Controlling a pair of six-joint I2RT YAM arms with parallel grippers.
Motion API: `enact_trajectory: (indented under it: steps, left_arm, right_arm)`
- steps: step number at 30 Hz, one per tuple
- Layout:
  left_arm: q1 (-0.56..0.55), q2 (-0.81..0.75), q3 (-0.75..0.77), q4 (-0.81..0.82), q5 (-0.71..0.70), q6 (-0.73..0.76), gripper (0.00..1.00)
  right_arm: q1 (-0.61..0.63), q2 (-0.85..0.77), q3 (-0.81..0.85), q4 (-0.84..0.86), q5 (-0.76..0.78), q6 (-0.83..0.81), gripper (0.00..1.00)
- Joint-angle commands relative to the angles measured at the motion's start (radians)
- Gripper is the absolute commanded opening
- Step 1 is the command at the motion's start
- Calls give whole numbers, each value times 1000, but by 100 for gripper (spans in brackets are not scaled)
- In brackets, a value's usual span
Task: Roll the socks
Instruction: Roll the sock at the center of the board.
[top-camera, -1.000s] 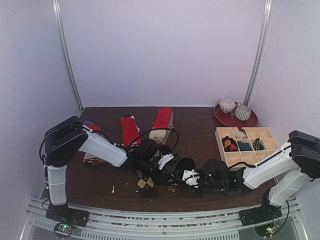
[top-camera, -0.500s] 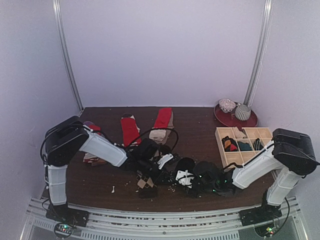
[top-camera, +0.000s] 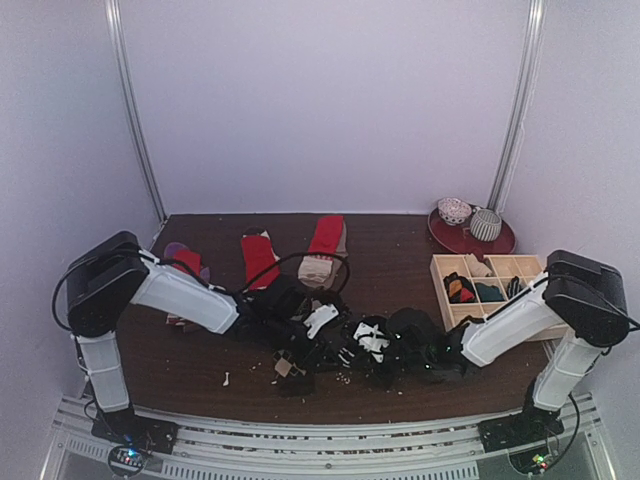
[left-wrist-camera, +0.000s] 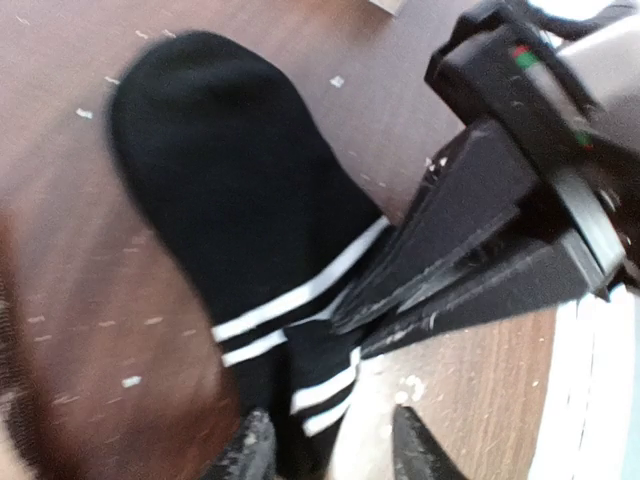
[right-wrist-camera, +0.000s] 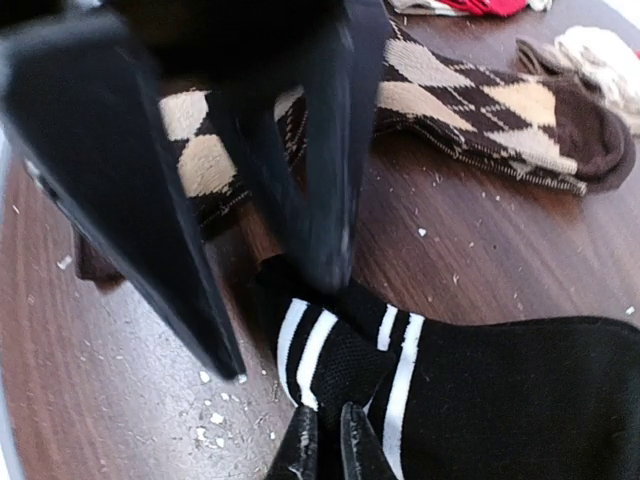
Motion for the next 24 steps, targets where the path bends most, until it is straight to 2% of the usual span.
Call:
enact_trajectory:
  steps: [1, 5, 7, 12, 16, 21, 24]
  left_arm:
    - [8, -101, -29, 50, -111, 116, 45]
    - [-2, -176, -135, 211, -97, 207, 52]
    - [-19, -197, -203, 307, -122, 265, 52]
    - [-53, -172, -278, 432, -137, 383, 50]
    - [-56, -131, -299, 526, -138, 400, 50]
    - [-67, -78, -253, 552, -182, 438, 50]
    - [-68, -43, -220, 537, -165, 463, 50]
  right_arm:
    - [-65, 70, 1, -235, -207, 153, 4]
    - [-127, 150, 45, -283, -371, 241, 4]
    - [-168, 182, 44, -266, -467, 295, 4]
    - [-265, 252, 56, -267, -698, 400, 4]
    - [-279, 261, 102, -388, -742, 344, 4]
    - [-296, 273, 144, -534, -745, 252, 4]
    - [-303, 272, 144, -552, -746, 239, 4]
